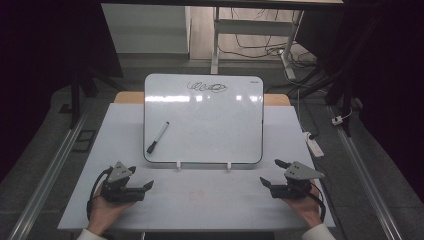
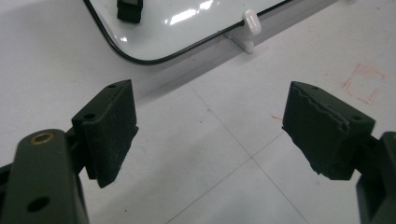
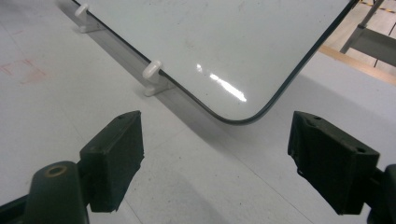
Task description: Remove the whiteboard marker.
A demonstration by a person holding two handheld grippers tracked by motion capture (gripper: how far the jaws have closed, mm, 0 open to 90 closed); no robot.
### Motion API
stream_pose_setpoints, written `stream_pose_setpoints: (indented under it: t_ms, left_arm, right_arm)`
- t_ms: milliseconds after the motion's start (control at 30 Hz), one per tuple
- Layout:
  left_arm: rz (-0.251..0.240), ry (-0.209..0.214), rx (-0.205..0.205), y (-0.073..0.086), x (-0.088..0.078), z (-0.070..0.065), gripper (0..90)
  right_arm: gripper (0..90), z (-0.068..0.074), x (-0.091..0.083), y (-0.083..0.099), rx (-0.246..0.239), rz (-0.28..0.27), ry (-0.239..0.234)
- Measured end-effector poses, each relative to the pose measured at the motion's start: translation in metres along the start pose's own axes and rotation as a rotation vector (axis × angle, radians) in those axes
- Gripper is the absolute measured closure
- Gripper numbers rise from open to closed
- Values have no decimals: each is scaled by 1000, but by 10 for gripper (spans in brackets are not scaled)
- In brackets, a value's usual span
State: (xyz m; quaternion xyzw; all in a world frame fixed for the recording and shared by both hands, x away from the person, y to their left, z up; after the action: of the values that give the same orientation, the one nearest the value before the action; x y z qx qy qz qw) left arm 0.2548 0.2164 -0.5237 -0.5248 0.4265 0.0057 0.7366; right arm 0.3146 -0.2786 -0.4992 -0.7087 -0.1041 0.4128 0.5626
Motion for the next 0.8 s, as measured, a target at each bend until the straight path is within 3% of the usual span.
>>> stream_pose_setpoints:
  t_ms: [200,300,467,600,800]
  left_arm:
    - [0,-14,4,3,-6,-1,187]
    - [-5,-13,9,5,-10,-3,187]
    - [-16,0,19,4,-12,-4,190]
    - [-5,22,27,4,-10,-2,194]
    - [1,5,29,1,-11,0,201]
  right_arm:
    - [199,-2,-1,4,14,0,12]
    - [205,-4,-1,5,45,-8,3]
    - [218,0,1,0,22,-12,21]
    - [219,-2,9,-1,52,-1,30]
    - [221,1,9,-8,51,-31,27]
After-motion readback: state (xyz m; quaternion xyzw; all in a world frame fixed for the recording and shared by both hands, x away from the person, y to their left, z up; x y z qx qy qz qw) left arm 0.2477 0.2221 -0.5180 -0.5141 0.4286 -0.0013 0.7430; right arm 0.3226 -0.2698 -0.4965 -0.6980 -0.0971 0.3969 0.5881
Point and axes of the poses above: each handheld gripper's, and its own axes: x roughly forward along the jaws, y roughly out of its underside, z roughly to its left, the point moved 2 cm from there along x, roughly forward along the jaws, and after that the axes turned 10 degrees about x, right-handed, at the moved point
